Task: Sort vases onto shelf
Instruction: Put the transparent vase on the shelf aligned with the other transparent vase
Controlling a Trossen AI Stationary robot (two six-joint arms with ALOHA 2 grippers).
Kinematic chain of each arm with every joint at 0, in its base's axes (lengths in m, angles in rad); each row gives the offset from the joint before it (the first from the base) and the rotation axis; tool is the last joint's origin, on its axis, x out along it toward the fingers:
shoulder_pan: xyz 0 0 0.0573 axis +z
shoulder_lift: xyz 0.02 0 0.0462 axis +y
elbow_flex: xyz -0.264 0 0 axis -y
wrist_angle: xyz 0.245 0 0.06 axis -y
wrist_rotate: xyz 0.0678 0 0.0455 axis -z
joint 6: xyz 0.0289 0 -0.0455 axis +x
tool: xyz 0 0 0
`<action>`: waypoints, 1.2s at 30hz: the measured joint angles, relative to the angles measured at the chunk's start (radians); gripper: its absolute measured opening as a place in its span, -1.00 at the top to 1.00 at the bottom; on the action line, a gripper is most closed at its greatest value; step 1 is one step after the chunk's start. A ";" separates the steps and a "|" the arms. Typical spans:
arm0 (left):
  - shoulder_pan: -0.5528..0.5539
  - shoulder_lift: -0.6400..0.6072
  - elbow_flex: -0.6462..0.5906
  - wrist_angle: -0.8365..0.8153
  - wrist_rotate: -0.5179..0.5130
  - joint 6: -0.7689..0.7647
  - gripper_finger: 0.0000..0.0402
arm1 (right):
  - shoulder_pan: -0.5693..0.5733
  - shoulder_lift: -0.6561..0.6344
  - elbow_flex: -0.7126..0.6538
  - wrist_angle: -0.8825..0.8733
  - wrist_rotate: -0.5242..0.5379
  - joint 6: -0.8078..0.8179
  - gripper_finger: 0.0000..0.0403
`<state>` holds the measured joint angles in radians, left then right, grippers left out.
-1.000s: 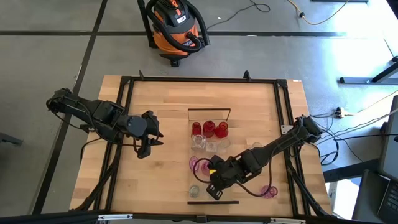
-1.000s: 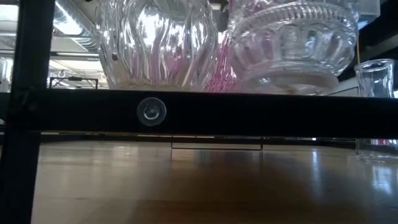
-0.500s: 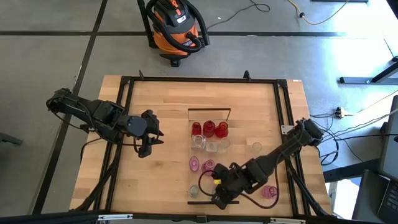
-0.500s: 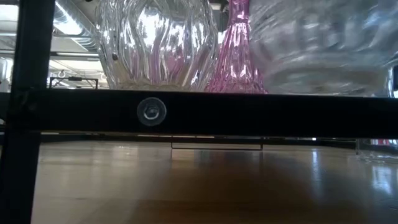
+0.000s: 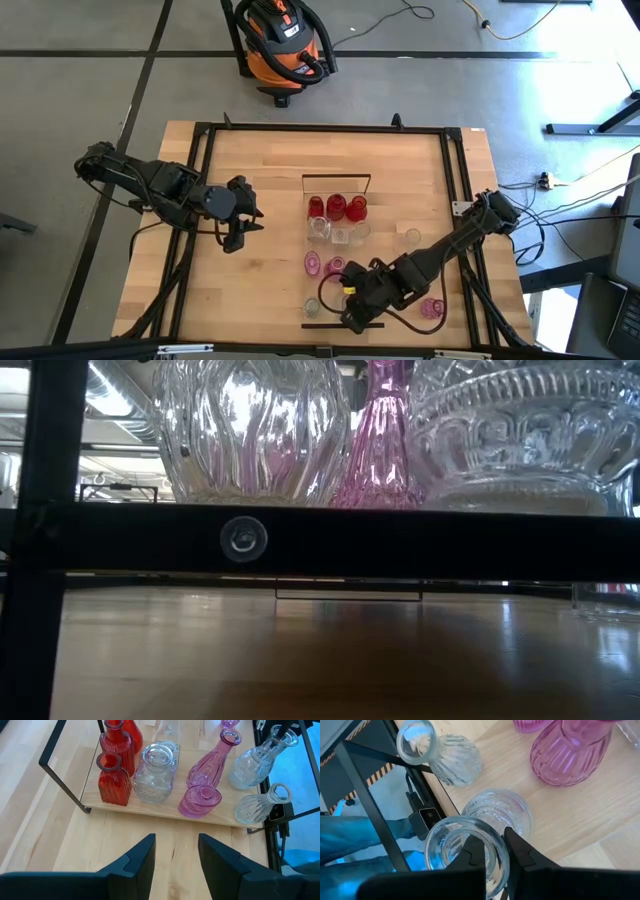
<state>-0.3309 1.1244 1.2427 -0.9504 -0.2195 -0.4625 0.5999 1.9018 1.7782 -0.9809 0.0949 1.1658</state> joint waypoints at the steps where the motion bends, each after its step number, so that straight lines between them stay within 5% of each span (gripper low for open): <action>1: 0.000 0.000 0.000 0.000 0.000 0.000 0.29 | 0.000 0.000 0.000 0.000 0.001 -0.005 0.94; 36: 0.000 0.000 0.000 0.001 -0.004 -0.006 0.29 | -0.011 -0.002 -0.001 0.068 0.019 -0.066 0.39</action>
<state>-0.3307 1.1244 1.2427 -0.9499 -0.2237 -0.4683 0.5884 1.8999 1.7771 -0.9127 0.1135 1.0996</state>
